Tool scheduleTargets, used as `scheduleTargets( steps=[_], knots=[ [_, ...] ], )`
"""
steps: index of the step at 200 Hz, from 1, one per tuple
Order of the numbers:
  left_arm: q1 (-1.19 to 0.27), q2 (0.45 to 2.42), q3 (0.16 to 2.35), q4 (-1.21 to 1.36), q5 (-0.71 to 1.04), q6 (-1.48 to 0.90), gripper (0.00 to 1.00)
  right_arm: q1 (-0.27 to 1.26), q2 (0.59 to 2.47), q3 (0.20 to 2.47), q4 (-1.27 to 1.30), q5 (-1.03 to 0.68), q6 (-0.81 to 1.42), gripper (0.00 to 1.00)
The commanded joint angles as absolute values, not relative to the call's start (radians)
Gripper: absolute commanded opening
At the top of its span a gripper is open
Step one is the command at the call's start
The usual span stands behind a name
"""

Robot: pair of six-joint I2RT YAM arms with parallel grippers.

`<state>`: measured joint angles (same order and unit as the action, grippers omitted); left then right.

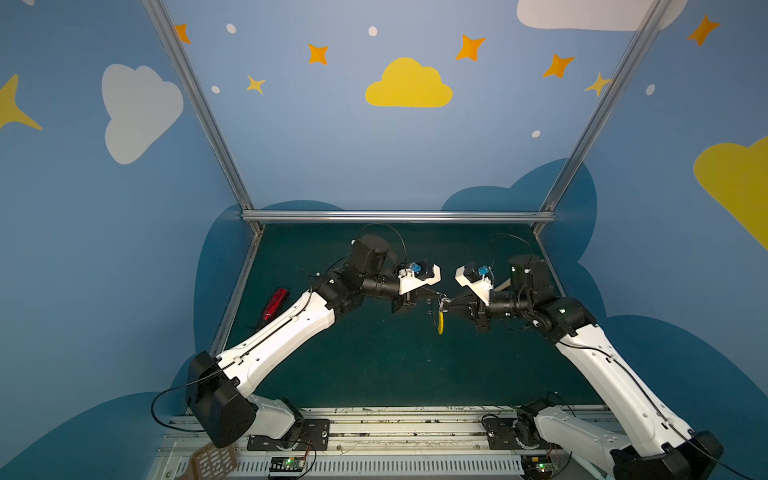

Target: Put the keys on the keyring

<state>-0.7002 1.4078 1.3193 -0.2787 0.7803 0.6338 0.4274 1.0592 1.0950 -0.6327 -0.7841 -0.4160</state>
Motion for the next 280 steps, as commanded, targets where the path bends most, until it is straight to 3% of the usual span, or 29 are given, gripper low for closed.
scheduleTargets(
  steps=[1,142,177,195,228,280],
  knots=[
    [-0.692,1.38,1.31,-0.299,0.798,0.649,0.03,0.437,1.086,1.152,-0.815,-0.687,-0.507,0.0],
    [-0.668,1.44,1.189,-0.283,0.695,0.602,0.03,0.617,1.277,1.318,-0.839,-0.304,-0.606,0.0],
    [-0.623,1.408,1.055,-0.137,0.691,0.496,0.14,0.636,1.307,1.249,-0.716,-0.341,-0.576,0.0],
    [-0.598,1.371,0.979,-0.073,0.676,0.437,0.33,0.657,1.353,1.235,-0.69,-0.371,-0.575,0.0],
    [-0.556,1.252,0.847,-0.001,0.553,0.356,0.4,0.706,1.473,1.271,-0.685,-0.377,-0.612,0.0],
    [-0.458,1.058,0.738,0.007,0.336,0.268,0.48,0.764,1.658,1.512,-0.914,-0.431,-0.678,0.0]
  ],
)
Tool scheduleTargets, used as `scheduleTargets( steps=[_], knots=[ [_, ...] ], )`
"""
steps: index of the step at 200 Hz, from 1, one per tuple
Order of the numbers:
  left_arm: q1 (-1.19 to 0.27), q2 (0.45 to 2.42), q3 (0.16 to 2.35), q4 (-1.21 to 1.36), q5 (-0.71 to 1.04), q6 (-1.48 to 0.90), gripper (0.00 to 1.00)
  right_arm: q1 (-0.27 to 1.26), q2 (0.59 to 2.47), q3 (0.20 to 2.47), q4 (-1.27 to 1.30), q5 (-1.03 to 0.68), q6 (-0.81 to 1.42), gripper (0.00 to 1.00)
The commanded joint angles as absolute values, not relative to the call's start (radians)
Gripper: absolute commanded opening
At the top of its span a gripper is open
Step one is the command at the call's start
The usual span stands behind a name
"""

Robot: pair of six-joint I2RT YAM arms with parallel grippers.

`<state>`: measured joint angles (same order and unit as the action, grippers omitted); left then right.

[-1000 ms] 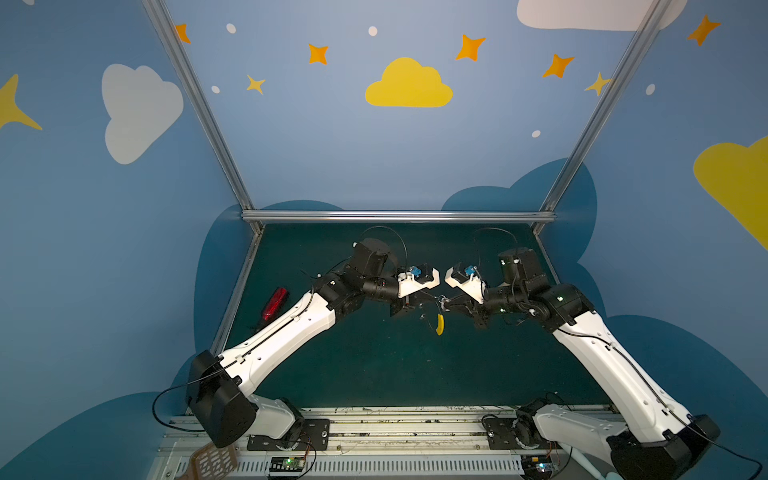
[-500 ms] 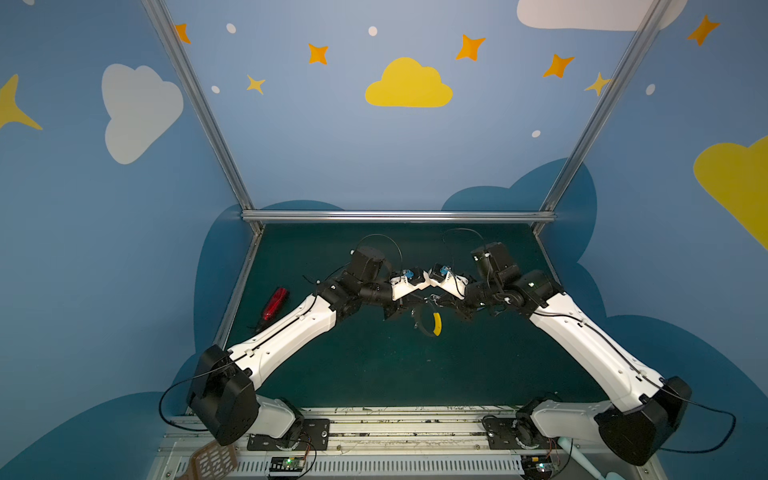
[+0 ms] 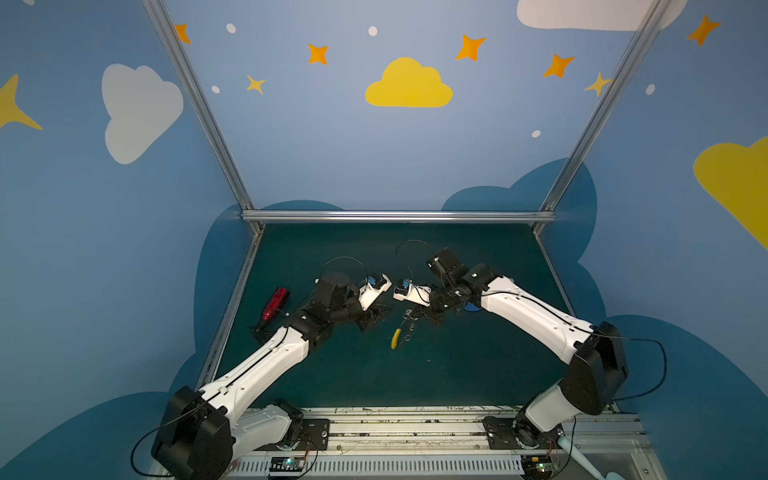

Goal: Put the keys on the keyring
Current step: 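Lower the hoop with keys onto the table and open both grippers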

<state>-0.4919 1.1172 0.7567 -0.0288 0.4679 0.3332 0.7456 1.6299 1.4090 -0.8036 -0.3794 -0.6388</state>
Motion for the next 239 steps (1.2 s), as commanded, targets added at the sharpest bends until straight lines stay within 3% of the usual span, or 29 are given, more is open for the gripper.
scheduleTargets(
  steps=[1,22,61,198,217,225,230,235,239],
  knots=[
    [-0.456,1.057,0.738,0.007,0.332,0.267,0.48,0.765,1.659,1.513,-0.913,-0.431,-0.679,0.0],
    [-0.434,1.057,0.739,-0.011,0.287,0.264,0.51,0.764,1.678,1.523,-0.922,-0.418,-0.726,0.0],
    [-0.416,1.157,0.755,0.006,0.245,0.225,0.52,0.745,1.789,1.535,-0.966,-0.242,-0.686,0.0],
    [-0.397,1.478,0.937,-0.028,0.314,0.261,0.54,0.538,2.108,1.605,-1.044,-0.097,-0.758,0.0],
    [-0.375,1.48,0.939,-0.025,0.32,0.254,0.55,0.532,2.139,1.634,-1.043,-0.097,-0.714,0.04],
    [-0.365,1.476,0.935,-0.023,0.316,0.249,0.56,0.526,2.137,1.635,-1.034,-0.096,-0.692,0.15],
    [-0.356,1.473,0.931,-0.02,0.313,0.245,0.57,0.521,2.133,1.637,-1.03,-0.105,-0.684,0.43],
    [-0.349,1.467,0.924,-0.012,0.309,0.237,0.59,0.516,2.124,1.634,-1.012,-0.101,-0.664,0.86],
    [-0.341,1.46,0.917,-0.004,0.3,0.228,0.6,0.511,2.115,1.629,-0.999,-0.101,-0.645,0.92]
  ],
)
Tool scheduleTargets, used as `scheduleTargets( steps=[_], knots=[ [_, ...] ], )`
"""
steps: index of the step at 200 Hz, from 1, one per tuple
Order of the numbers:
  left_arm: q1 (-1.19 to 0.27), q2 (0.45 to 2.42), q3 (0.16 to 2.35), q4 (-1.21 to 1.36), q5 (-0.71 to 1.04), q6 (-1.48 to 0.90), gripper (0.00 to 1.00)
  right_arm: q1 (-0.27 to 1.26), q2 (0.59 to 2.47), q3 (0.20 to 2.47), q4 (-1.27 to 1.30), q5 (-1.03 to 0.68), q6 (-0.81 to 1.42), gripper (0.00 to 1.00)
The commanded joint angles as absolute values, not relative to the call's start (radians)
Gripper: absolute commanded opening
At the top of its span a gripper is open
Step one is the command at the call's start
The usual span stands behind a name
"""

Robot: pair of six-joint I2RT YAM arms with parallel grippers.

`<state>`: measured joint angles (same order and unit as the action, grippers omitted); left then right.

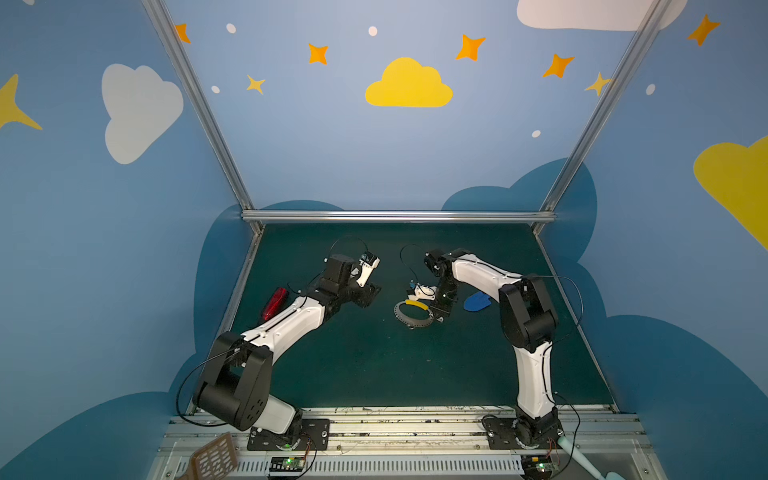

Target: Put the keys on the keyring

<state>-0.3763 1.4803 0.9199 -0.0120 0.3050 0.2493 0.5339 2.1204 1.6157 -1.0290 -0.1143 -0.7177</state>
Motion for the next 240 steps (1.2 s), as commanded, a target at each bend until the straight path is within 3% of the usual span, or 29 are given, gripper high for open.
scheduleTargets(
  steps=[1,65,98,130,163,183,208,240],
  knots=[
    [-0.339,1.459,0.915,-0.003,0.299,0.227,0.6,0.509,2.113,1.629,-0.997,-0.103,-0.642,0.93],
    [-0.222,1.302,0.753,0.078,0.109,0.124,0.79,0.381,1.839,1.391,-0.739,-0.051,-0.448,0.93],
    [-0.147,1.195,0.602,0.175,-0.041,0.101,1.0,0.28,1.611,1.12,-0.489,-0.05,-0.322,0.93],
    [-0.058,1.168,0.478,0.298,-0.167,0.017,1.0,0.112,1.369,0.803,-0.146,-0.143,-0.122,0.93],
    [-0.004,1.289,0.427,0.491,-0.111,-0.017,1.0,0.059,1.222,0.499,0.269,-0.13,-0.134,0.93],
    [0.011,1.385,0.46,0.552,-0.074,-0.024,1.0,0.029,1.244,0.445,0.406,-0.142,-0.086,0.93],
    [0.054,1.519,0.448,0.707,0.062,-0.043,1.0,0.006,1.297,0.5,0.368,-0.218,-0.03,0.93],
    [0.054,1.519,0.424,0.731,0.071,-0.026,1.0,0.003,1.368,0.4,0.588,-0.241,-0.029,0.93]
  ],
)
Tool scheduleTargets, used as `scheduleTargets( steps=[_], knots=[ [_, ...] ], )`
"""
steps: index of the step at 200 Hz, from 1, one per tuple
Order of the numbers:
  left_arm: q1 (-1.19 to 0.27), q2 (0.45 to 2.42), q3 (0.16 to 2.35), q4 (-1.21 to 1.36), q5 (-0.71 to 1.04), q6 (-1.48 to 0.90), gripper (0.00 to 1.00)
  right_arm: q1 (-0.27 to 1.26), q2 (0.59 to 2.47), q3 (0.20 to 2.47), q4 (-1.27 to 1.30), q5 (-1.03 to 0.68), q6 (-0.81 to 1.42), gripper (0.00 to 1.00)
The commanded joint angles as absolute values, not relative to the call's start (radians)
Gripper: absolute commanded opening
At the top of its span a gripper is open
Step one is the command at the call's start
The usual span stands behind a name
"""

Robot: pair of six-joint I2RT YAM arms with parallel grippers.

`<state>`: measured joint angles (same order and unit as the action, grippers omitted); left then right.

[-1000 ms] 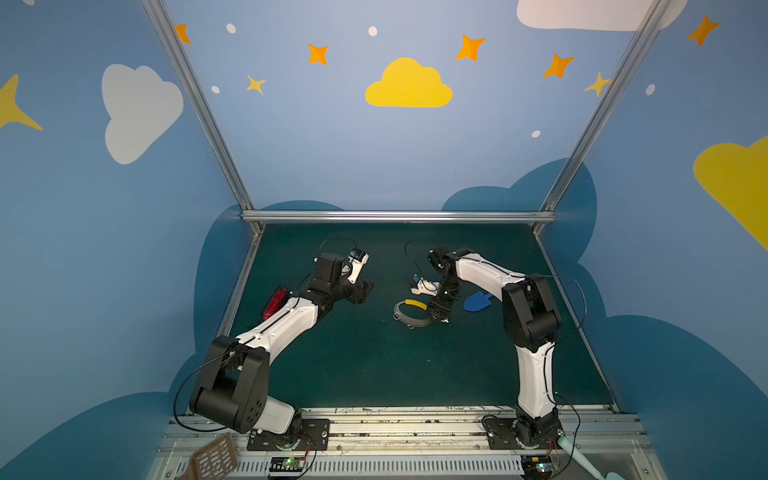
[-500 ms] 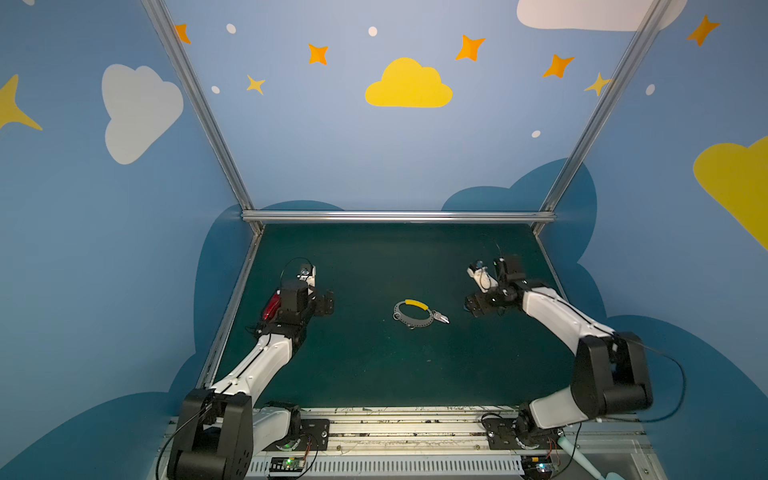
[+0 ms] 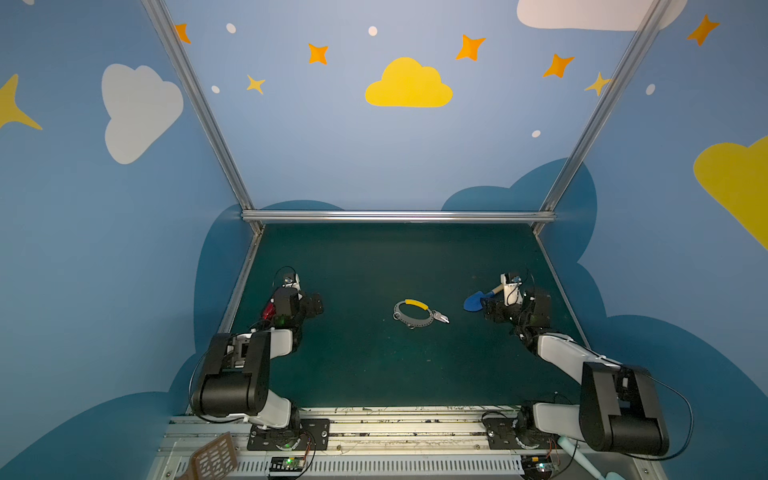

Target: Put the keys on the keyring

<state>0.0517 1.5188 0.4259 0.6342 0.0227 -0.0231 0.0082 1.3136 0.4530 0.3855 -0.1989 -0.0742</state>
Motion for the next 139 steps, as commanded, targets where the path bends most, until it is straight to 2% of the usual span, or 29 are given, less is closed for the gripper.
scheduleTargets(
  steps=[1,13,63,139],
  knots=[
    [0.054,1.52,0.424,0.733,0.071,-0.026,1.0,0.002,1.375,0.397,0.603,-0.244,-0.03,0.93],
    [0.053,1.519,0.428,0.723,0.071,-0.023,1.0,0.001,1.429,0.39,0.681,-0.316,-0.113,0.93],
    [0.052,1.52,0.428,0.726,0.07,-0.023,1.0,0.011,1.436,0.499,0.479,-0.228,-0.031,0.93],
    [0.036,1.522,0.431,0.725,0.038,-0.014,1.0,0.01,1.436,0.497,0.484,-0.229,-0.032,0.93]
  ],
)
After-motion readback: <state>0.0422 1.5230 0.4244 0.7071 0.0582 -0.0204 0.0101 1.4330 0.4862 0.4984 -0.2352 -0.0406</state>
